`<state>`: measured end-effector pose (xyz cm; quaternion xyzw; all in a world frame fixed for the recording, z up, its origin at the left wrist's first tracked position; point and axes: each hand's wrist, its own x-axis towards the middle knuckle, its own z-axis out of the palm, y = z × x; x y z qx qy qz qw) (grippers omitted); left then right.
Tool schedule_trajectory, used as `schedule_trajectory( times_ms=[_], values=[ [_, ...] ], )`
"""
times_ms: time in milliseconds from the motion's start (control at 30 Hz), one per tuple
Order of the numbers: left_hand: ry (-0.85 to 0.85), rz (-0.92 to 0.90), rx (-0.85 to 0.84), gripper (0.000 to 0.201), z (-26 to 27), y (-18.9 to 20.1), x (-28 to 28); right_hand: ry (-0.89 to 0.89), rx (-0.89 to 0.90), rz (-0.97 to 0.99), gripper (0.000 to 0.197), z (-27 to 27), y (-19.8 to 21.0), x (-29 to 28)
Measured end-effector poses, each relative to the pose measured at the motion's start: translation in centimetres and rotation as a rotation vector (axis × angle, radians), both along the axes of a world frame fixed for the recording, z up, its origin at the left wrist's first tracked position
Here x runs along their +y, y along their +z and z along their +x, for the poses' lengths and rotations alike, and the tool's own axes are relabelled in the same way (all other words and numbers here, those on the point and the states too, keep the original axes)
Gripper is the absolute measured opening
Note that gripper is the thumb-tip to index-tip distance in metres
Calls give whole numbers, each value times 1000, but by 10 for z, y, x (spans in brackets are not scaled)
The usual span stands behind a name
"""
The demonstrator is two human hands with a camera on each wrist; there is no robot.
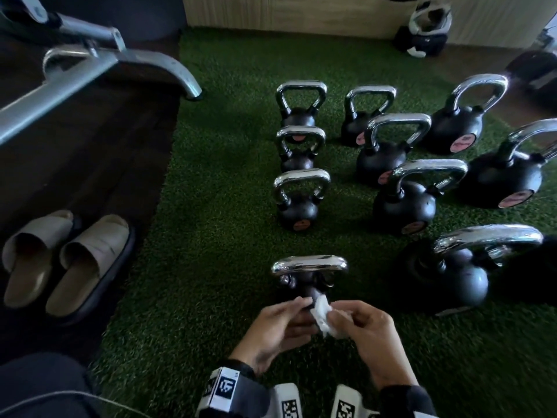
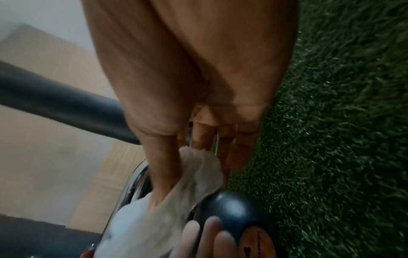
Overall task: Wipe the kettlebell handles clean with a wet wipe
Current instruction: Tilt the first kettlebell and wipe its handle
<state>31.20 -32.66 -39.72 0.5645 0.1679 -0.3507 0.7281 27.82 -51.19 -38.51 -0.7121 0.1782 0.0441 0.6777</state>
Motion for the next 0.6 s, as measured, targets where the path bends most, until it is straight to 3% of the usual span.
schedule_trajectory(
  times_ms=[133,267,433,500,600],
  values=[
    [-54,-149,-9,37,-9,5,-7,115,-25,-141,19,8,8,4],
    [-24,-217,-36,37,-14,3,-11,81,-124,-404,20,9,7,7],
    [146,-231,-180,27,-13,-2,-8,93,-166,-289,26,7,10,9],
    [219,-146,-313,23,-12,1,1,47,-199,-229,23,8,7,2],
    [368,235,-655,20,-12,13,15,-214,-146,-282,24,19,-13,-6]
  ],
)
